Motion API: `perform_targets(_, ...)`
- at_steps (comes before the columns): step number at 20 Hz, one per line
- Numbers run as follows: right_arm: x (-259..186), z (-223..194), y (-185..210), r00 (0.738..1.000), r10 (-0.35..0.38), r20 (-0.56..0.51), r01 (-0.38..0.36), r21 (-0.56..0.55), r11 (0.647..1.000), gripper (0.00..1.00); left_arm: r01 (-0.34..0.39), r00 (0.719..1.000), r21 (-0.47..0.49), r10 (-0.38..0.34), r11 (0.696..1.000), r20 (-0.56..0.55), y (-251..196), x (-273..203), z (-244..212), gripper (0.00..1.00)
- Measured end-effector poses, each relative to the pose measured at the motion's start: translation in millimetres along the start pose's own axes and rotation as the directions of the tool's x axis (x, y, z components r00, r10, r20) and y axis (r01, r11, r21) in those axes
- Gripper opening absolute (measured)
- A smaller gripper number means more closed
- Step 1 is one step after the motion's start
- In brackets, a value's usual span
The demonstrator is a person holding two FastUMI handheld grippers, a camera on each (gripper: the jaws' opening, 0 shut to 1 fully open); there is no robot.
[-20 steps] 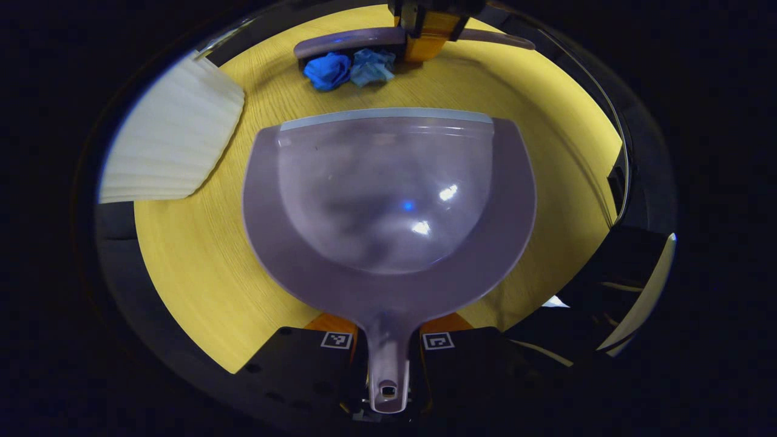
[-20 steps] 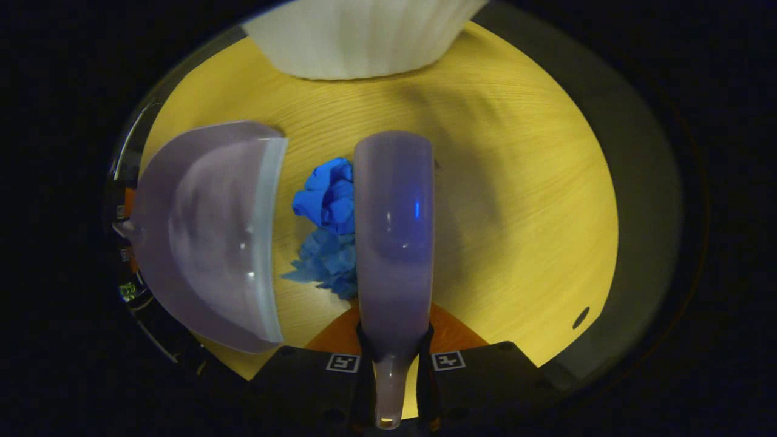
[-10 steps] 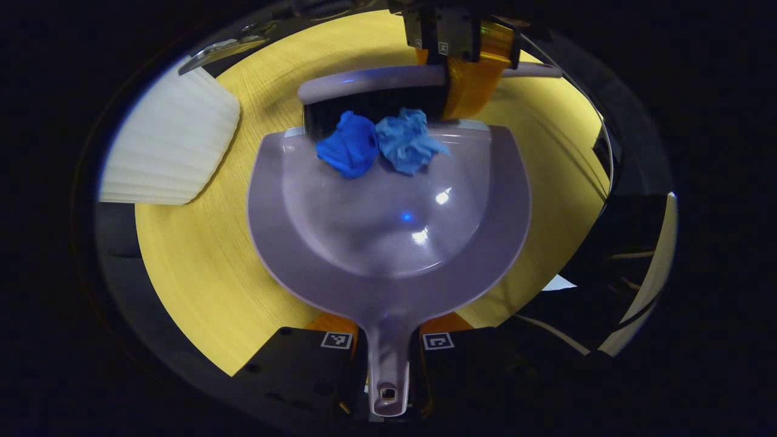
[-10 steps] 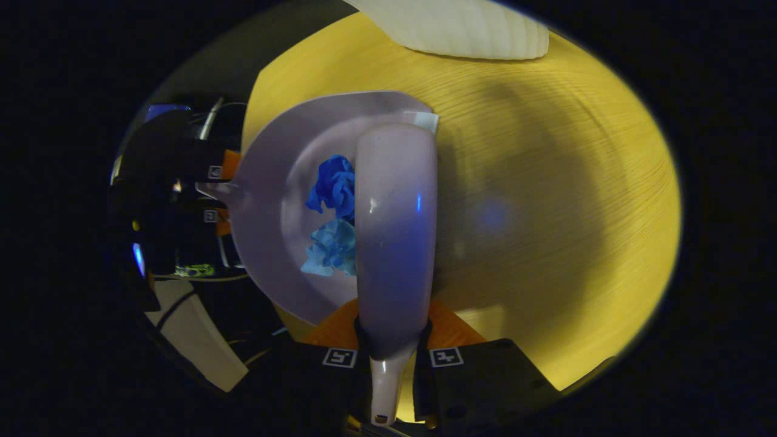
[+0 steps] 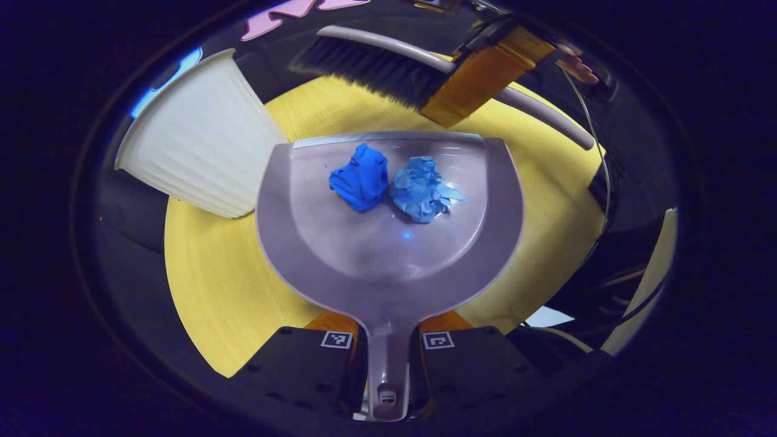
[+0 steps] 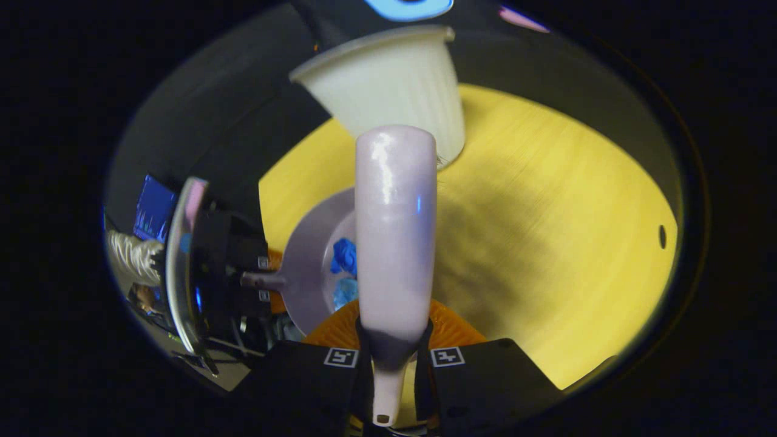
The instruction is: Pick up the small broom and dustpan from the desktop, sweep the trash into the dustpan with the broom, and then empty the trash into the garbage bin.
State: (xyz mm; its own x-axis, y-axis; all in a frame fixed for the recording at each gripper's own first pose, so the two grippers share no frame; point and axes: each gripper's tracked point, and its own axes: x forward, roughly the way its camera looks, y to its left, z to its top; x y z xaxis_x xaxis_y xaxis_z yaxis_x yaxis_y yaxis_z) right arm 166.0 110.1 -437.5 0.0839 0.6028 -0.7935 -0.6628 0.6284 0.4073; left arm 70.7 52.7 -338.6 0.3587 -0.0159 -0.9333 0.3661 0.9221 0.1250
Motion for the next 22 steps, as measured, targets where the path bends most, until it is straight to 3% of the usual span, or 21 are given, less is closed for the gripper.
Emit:
perform_targets(2,-33.7,24.7,-4.9,0.977,-0.094,0.191,0.082,0.074,0.994,0.28,-0.034,0.993,-0.081,0.043,0.996,0.106,2.4,-15.8,13.8,0.25)
perform_targets(6,-60.9,41.1,-14.7,0.878,-0.259,0.403,0.234,0.111,0.966,0.28,-0.034,0.955,-0.195,0.089,0.98,0.284,14.0,-49.7,41.4,0.26)
perform_targets(10,-64.1,54.8,-8.6,0.782,-0.309,0.542,0.261,0.166,0.951,0.28,-0.068,0.918,-0.162,0.125,0.984,0.376,24.1,-60.5,48.6,0.25)
perform_targets(13,-56.5,59.2,-12.4,0.714,-0.328,0.619,0.265,0.195,0.944,0.27,-0.227,0.882,-0.079,0.239,0.971,0.406,64.8,-69.5,60.2,0.25)
perform_targets(17,-53.8,57.5,-13.6,0.683,-0.367,0.631,0.288,0.229,0.93,0.28,-0.48,0.81,-0.002,0.445,0.877,0.383,156.7,-104.0,79.4,0.27)
perform_targets(20,-60.3,48.4,-19.9,0.673,-0.396,0.625,0.299,0.26,0.918,0.28,-0.632,0.752,0.126,0.566,0.764,0.337,217.0,-128.2,91.0,0.25)
perform_targets(22,-63.8,34.9,-22.7,0.669,-0.407,0.622,0.296,0.279,0.914,0.28,-0.685,0.724,0.208,0.619,0.699,0.305,251.4,-138.8,93.1,0.26)
